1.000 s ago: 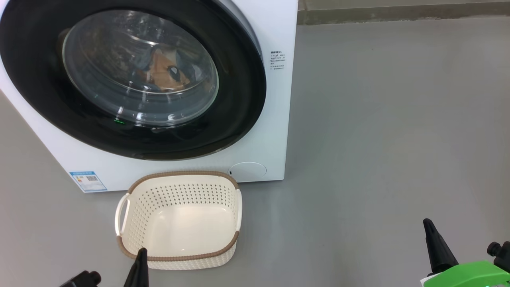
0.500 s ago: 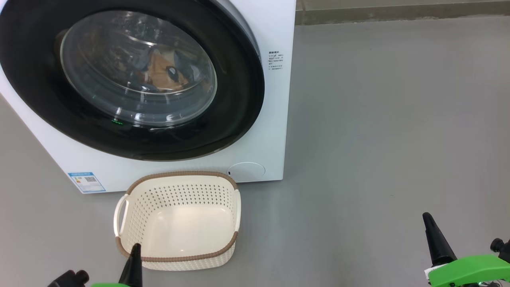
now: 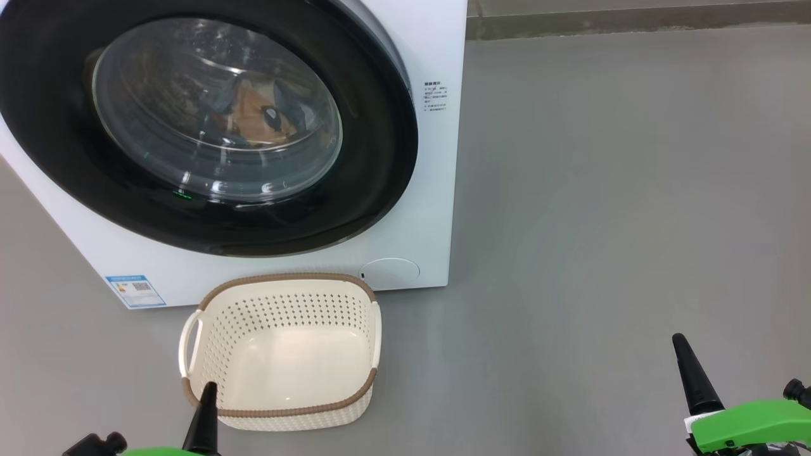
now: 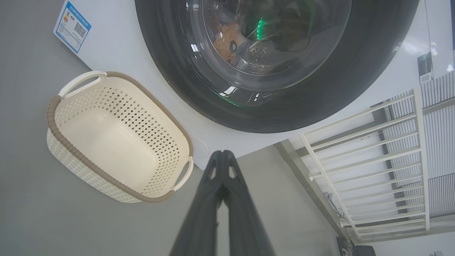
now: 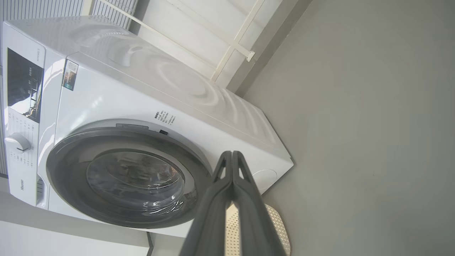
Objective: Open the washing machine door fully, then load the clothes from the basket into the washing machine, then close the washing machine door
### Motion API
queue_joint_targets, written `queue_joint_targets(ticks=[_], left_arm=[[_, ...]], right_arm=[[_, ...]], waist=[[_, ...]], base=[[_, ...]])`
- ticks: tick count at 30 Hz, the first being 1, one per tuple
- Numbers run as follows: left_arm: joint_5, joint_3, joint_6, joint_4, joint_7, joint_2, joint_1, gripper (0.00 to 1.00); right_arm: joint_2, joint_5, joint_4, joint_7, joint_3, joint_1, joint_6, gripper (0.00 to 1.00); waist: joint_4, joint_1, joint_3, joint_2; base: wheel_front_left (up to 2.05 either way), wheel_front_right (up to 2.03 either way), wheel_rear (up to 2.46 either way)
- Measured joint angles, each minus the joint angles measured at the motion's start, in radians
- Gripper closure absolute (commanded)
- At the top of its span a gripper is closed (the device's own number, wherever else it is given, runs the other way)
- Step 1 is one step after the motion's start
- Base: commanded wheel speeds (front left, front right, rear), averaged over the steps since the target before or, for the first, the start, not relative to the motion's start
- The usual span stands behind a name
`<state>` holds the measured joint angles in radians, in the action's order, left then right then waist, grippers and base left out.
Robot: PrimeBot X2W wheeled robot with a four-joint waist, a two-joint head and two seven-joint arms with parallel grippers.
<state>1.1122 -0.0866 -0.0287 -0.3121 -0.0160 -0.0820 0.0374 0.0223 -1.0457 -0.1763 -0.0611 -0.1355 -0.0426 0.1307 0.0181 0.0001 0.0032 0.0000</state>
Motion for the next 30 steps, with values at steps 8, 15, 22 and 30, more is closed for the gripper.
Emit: queue_joint_targets(ticks=[8,15,22,30], left_arm=[[0.082,0.027,-0.016,0.008,0.02,0.006,0.005,1.0],[0.16,0.055,-0.034,0.013,0.042,0.01,0.005,1.0],[0.226,0.076,-0.043,0.017,0.061,0.017,0.008,1.0],[0.293,0.099,-0.057,0.021,0.076,0.024,0.021,1.0]], right_arm=[[0.001,-0.087,-0.014,-0.009,0.0,0.019,0.0,1.0],[0.003,-0.174,-0.03,-0.017,0.0,0.03,0.0,1.0],[0.006,-0.253,-0.043,-0.02,0.0,0.044,0.0,1.0],[0.007,-0.331,-0.053,-0.027,0.0,0.06,0.0,1.0]], waist=[[-0.003,0.0,0.0,0.0],[-0.006,-0.0001,0.0,0.0],[-0.008,0.0,0.0,0.0],[-0.011,0.0,0.0,0.0]], base=[[0.0,0.0,0.0],[0.0,0.0,0.0],[0.0,0.0,0.0],[0.0,0.0,0.0]])
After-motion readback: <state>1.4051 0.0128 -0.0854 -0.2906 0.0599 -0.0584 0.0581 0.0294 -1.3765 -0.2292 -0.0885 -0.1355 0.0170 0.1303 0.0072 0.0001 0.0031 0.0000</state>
